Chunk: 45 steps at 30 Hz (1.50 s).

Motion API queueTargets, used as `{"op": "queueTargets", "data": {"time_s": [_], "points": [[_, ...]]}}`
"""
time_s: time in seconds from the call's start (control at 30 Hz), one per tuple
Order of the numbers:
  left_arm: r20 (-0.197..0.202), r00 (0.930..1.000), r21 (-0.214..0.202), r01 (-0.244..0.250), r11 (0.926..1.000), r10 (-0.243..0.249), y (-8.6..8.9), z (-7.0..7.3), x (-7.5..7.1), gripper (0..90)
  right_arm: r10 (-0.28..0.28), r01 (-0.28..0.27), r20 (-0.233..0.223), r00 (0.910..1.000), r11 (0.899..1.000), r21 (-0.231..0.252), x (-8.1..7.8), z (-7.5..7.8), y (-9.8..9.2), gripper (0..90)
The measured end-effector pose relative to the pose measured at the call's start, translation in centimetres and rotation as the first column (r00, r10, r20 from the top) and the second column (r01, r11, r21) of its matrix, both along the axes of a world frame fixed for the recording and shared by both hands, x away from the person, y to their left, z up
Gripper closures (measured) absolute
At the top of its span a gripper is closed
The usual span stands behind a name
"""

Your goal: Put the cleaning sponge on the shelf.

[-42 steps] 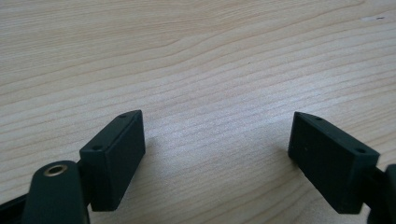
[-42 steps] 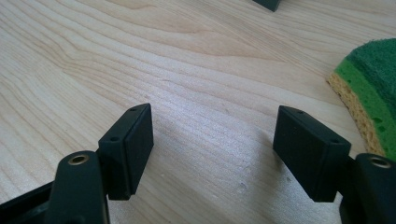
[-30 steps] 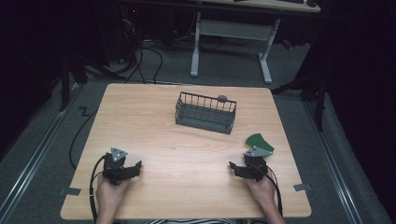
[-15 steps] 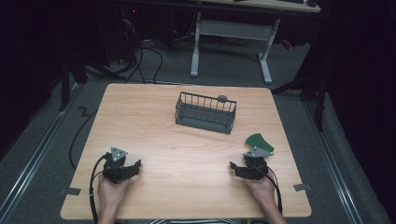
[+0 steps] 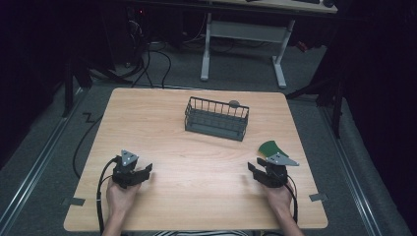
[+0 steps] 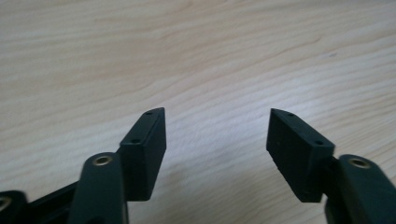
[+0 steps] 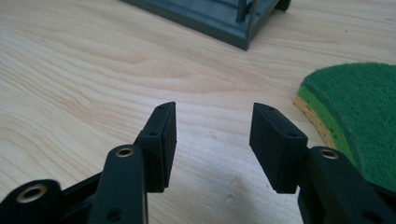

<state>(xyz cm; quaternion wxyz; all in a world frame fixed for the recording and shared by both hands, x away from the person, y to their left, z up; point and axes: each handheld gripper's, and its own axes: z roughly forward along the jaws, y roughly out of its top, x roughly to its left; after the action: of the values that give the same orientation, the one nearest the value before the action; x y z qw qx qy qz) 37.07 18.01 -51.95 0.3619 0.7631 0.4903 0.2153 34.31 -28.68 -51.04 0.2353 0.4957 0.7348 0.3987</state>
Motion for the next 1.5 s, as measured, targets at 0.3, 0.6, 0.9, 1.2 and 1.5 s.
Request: {"op": "queueTargets", "data": {"time_s": [0.3,0.6,0.9,1.2,1.5], "points": [[0.03,0.9983,0.012,0.051,0.9986,-0.051,-2.5,2.7,2.3,44.6,0.018,-0.02,0.042,0.9989,0.999,0.037,0.9,2.4,-0.2,60.0],[-0.003,0.9915,0.035,0.13,0.9909,-0.13,-5.9,4.7,5.3,46.1,0.004,-0.004,0.033,0.9994,1.0,0.021,3.5,4.4,0.1,55.5],[-0.009,0.9919,0.068,0.127,0.9895,-0.127,-9.0,5.3,8.7,46.1,0.01,-0.01,0.004,0.9999,1.0,-0.006,6.3,5.5,0.9,59.9],[-0.051,0.9923,0.047,0.115,0.9922,-0.113,-10.4,4.2,11.5,48.0,0.016,-0.018,-0.049,0.9987,0.999,-0.029,8.3,5.0,1.5,65.4],[-0.024,0.9959,0.051,0.088,0.9948,-0.087,-11.4,4.2,13.5,52.5,-0.034,0.03,-0.092,0.9952,0.999,-0.045,10.1,4.1,1.1,67.3]]}}
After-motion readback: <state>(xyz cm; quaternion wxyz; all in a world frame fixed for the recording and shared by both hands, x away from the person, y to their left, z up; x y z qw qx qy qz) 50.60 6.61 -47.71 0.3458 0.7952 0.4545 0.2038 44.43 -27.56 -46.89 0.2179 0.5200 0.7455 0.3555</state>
